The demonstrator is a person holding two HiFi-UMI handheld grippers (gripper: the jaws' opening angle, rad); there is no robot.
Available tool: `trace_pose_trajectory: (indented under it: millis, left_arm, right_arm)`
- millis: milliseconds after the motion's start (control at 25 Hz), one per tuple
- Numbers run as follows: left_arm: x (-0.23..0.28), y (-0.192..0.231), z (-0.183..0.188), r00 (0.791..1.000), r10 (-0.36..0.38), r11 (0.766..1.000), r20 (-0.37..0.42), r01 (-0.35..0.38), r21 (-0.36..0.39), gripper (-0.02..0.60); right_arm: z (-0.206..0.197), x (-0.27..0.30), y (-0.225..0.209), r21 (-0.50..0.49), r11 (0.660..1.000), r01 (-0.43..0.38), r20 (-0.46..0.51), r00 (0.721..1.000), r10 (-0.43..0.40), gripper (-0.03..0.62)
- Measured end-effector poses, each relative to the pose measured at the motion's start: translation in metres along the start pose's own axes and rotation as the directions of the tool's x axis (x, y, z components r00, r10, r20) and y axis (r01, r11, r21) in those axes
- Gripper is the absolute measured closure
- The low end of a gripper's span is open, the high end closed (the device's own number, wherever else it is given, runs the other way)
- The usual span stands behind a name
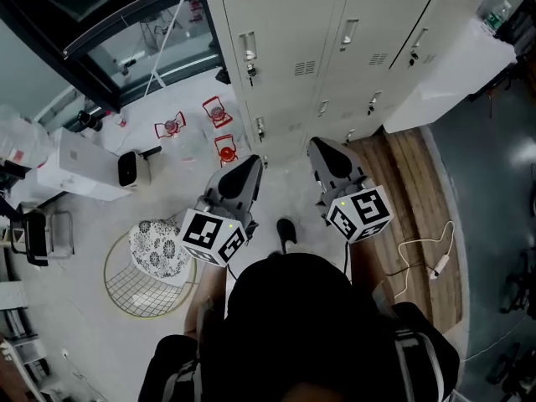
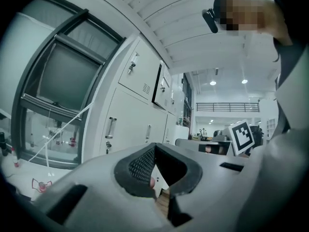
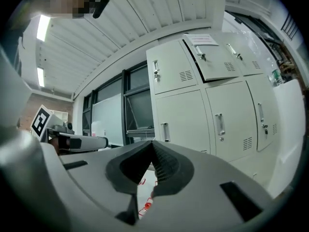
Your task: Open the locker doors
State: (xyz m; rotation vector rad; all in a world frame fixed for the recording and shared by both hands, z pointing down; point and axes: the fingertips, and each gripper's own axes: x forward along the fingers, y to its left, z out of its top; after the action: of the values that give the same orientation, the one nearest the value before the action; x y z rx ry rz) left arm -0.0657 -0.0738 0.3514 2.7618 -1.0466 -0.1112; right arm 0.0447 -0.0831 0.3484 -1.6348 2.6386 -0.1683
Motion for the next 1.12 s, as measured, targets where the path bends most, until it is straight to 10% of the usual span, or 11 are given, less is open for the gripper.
trace_pose_trajectory:
  millis: [1120]
  left_arm:
    - [0.067,0.065,-0.007,0.981,0.191,0.981,-0.019,-0.191,-0.015,0.565]
  right_arm:
    - [-0.015,0.144,-0.040,-0.016,0.974,-0.224,-0.073,0.972,0.222,0.589]
